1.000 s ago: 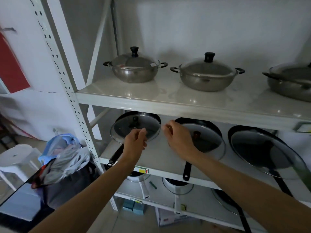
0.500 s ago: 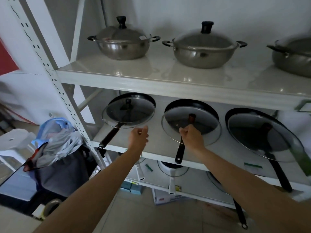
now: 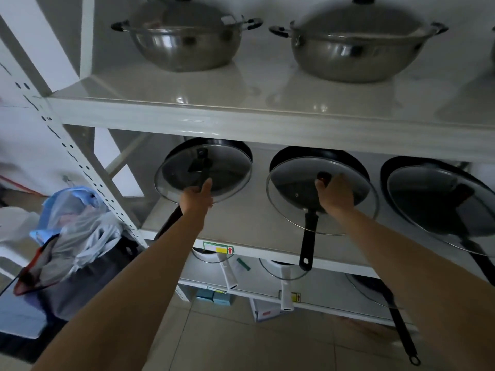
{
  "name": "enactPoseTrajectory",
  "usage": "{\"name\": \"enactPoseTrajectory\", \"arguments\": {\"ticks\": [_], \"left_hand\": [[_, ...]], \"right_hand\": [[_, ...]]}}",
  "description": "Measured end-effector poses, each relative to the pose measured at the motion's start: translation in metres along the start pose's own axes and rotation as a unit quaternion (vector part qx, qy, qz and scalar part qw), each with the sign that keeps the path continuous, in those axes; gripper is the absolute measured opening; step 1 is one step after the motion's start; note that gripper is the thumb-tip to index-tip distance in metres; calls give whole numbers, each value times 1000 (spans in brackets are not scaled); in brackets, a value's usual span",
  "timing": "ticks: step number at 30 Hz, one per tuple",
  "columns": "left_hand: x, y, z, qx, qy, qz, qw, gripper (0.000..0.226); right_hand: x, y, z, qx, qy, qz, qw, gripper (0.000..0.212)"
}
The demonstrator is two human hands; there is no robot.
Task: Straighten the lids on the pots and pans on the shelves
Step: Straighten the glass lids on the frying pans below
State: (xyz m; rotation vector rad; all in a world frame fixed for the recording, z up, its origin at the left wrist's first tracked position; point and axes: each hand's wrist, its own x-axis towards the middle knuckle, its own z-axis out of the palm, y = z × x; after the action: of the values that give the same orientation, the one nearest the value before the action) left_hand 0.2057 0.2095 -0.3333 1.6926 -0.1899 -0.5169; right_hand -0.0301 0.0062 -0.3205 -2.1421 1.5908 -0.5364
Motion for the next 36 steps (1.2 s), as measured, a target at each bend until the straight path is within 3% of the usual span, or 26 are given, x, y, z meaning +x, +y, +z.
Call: {"name": "enactPoseTrajectory", "arguments": {"ticks": [5, 15, 18, 22, 25, 36], "left_hand": [[33, 9, 0, -14, 26, -5, 1000, 36], [81, 20, 12, -139, 9, -59, 988, 23], [89, 20, 13, -189, -19, -85, 978, 21], [92, 25, 14, -294, -32, -108, 949, 2], [98, 25, 15, -340, -30, -118, 932, 4], [116, 23, 17, -377, -53, -107, 918, 3]], "right_hand": [[27, 0, 13, -55, -12, 4, 998, 75], [49, 11, 36, -150, 22, 5, 988, 67], [53, 13, 40, -144, 39, -7, 989, 63], [59, 17, 46, -133, 57, -10, 989, 65], [64, 17, 49, -126, 59, -12, 990, 66], [84, 16, 53, -90, 62, -23, 994, 51]]}}
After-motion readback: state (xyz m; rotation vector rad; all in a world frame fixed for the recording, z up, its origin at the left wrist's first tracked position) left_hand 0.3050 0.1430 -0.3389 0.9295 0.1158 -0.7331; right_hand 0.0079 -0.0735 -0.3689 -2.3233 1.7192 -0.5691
